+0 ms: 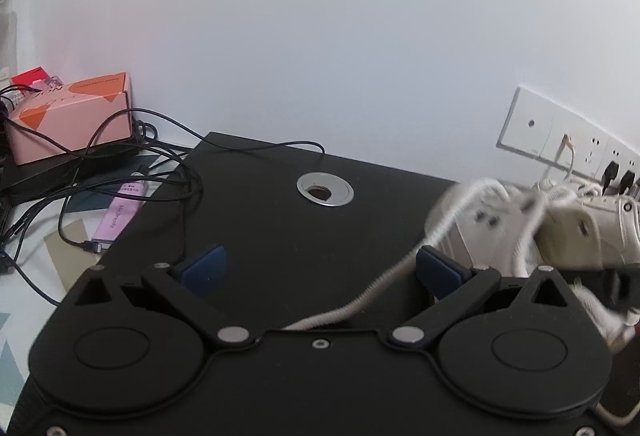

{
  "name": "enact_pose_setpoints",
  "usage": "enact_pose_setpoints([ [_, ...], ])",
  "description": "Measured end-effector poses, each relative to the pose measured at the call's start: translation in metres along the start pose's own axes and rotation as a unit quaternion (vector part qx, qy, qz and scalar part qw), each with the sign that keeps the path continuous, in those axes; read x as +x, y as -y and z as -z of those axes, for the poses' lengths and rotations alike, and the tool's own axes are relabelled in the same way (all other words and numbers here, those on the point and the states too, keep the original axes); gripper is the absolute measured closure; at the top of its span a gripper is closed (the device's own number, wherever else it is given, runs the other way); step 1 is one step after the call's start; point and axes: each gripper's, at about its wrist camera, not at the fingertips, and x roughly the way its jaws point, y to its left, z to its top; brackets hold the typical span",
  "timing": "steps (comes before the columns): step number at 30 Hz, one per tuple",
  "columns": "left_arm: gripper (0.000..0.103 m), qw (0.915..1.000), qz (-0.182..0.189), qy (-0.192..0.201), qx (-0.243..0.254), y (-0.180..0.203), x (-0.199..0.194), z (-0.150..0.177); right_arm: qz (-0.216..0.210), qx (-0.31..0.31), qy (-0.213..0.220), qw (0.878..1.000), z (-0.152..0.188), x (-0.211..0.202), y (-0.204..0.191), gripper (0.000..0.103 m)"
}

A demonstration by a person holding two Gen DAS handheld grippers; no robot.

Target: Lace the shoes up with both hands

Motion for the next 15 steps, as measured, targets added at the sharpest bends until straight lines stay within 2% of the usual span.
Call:
enact_pose_setpoints([
  [11, 0.0, 0.9997, 0.013, 0.003, 0.022, 0.005, -0.003, 0.003, -0.054, -0.044, -0.017, 0.997, 0.026, -0.031, -0.008, 0.001],
  [15, 0.0, 0.9993, 0.026, 0.011, 0.024, 0.008, -0.007, 0.003, -0.053, -0.096, 0.009, 0.994, 0.028, -0.048, -0.008, 0.001],
])
